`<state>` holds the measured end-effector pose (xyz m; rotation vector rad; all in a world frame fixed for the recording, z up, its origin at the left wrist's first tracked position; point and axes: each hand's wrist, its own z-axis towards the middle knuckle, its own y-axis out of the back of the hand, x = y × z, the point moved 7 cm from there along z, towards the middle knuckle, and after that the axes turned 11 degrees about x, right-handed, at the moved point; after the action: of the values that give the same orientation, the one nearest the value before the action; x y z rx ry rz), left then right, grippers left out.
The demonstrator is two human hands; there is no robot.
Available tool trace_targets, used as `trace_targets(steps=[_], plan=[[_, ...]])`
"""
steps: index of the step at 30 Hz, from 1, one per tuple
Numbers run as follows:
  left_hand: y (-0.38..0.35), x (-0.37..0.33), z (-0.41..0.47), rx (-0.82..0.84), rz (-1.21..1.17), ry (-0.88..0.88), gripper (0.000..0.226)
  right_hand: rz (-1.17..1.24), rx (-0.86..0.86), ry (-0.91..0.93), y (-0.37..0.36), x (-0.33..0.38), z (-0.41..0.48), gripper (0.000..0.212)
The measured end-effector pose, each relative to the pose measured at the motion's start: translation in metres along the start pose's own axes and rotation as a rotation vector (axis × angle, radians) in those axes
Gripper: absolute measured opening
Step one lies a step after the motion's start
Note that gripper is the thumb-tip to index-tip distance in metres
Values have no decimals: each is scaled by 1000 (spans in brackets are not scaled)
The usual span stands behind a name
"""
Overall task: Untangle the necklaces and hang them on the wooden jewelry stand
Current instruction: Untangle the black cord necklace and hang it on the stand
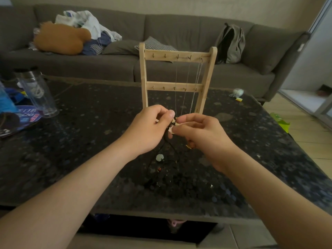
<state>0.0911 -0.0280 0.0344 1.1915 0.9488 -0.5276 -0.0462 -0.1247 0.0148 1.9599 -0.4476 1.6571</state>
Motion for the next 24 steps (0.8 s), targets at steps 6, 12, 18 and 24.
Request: trace_targets(steps=[6,12,18,24], plan=[[-2,8,2,3,-132,51,23,-232,-108,129,2,9,-1,9],[-12,13,3,68,-586,140,27,-66,-53,88,0,10,-2,10],[-15,13,5,115,-739,161,26,-10,-31,86,-1,12,-5,12],[-15,15,4,82,-685,169,19,-244,-237,229,10,19,-7,8]])
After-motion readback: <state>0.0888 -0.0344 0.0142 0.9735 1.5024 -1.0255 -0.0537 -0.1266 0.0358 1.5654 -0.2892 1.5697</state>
